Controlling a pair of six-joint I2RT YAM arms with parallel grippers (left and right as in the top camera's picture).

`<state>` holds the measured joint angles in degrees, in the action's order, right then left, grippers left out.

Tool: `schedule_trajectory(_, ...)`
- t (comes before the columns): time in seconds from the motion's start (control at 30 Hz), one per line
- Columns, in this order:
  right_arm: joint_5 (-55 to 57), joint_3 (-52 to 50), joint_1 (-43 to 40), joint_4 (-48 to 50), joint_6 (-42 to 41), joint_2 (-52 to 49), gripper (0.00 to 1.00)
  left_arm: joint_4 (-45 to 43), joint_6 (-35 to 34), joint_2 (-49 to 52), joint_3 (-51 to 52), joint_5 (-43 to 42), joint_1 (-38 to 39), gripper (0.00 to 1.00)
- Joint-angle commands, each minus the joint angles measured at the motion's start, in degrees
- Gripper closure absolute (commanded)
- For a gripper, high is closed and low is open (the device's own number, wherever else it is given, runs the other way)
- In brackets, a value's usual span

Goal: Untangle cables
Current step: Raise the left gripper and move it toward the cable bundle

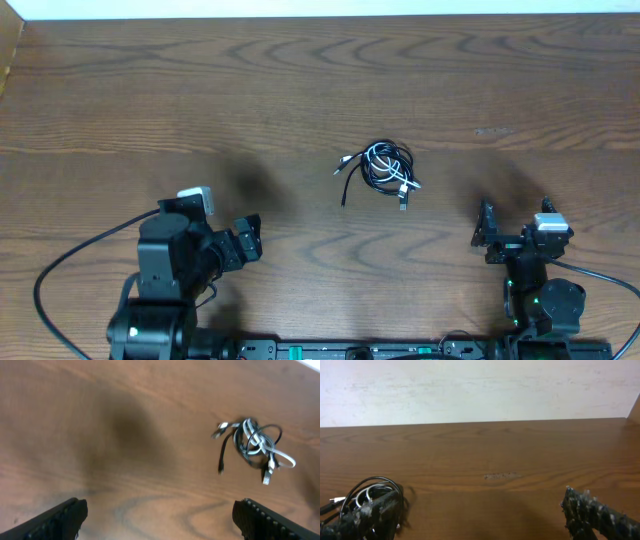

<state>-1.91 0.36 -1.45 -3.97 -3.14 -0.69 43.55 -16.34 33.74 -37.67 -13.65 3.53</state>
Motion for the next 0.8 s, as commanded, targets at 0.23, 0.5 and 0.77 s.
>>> schedule_trajectory(0.23, -0.15, -0.04, 0.42, -0.15, 0.85, 0.39, 0.01, 3.76, -0.07, 5.57, -4.15, -0.9, -0.24, 0.02)
schedule_trajectory(0.5, -0.2, -0.04, 0.39, -0.15, 0.83, 0.39, 0.01, 3.78, -0.07, 5.6, -4.13, -0.87, -0.24, 0.02)
schedule_trajectory(0.77, -0.2, -0.04, 0.39, -0.11, -2.75, 0.39, 0.01, 3.74, -0.09, 5.6, -4.13, -0.9, -0.24, 0.02)
